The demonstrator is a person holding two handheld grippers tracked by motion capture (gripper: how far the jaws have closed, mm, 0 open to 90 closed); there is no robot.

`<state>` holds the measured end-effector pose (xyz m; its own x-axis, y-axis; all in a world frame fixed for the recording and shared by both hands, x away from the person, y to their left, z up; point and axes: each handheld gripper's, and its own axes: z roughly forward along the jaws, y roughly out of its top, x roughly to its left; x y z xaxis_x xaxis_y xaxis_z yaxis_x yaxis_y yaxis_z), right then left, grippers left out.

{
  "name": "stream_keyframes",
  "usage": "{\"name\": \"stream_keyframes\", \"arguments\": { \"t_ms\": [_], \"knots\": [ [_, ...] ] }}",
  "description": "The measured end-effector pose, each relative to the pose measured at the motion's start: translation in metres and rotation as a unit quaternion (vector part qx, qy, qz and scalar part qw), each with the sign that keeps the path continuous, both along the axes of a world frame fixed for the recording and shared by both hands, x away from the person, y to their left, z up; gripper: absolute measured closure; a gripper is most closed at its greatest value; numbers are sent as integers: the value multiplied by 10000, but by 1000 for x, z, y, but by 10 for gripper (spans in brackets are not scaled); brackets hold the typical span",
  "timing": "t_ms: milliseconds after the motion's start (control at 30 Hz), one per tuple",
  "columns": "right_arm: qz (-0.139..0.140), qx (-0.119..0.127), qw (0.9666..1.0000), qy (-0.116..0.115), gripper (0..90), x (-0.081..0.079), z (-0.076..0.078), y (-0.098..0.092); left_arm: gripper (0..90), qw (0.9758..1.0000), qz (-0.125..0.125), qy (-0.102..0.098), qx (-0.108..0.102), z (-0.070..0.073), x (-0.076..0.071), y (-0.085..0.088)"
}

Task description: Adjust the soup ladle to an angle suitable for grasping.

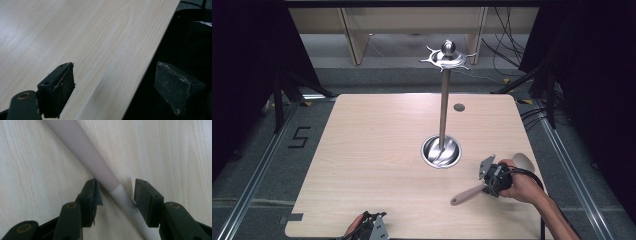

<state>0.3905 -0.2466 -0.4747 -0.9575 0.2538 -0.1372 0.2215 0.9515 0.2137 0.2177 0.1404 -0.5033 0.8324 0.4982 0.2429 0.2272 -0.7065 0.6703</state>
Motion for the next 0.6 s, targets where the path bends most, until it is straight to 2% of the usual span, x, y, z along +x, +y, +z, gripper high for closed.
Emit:
{"name": "stream_keyframes", "arguments": {
  "t_ms": [33,67,200,233,467,533,567,600],
  "knots": [
    [194,-70,9998,-61,559,3,0,2,157,10000,0,2,-8,0,0,0],
    [109,-144,9998,-3,566,2,1,4,157,10000,-5,-6,11,0,0,0],
    [271,-340,9990,121,594,5,2,8,157,10000,1,-5,-7,0,0,0],
    [536,-493,9973,39,623,5,2,11,157,10000,-1,-7,-4,0,0,0],
    [701,-769,9945,-66,644,2,3,16,158,10000,1,-30,6,1,0,0],
    [732,-814,9939,-89,653,1,3,17,157,10000,5,14,-46,1,0,0],
    [863,-875,9923,-144,660,2,3,17,157,10000,-35,23,-3,1,0,1],
    [783,-831,9934,-97,671,0,3,18,158,10000,2,-19,8,0,1,1]
  ]
}}
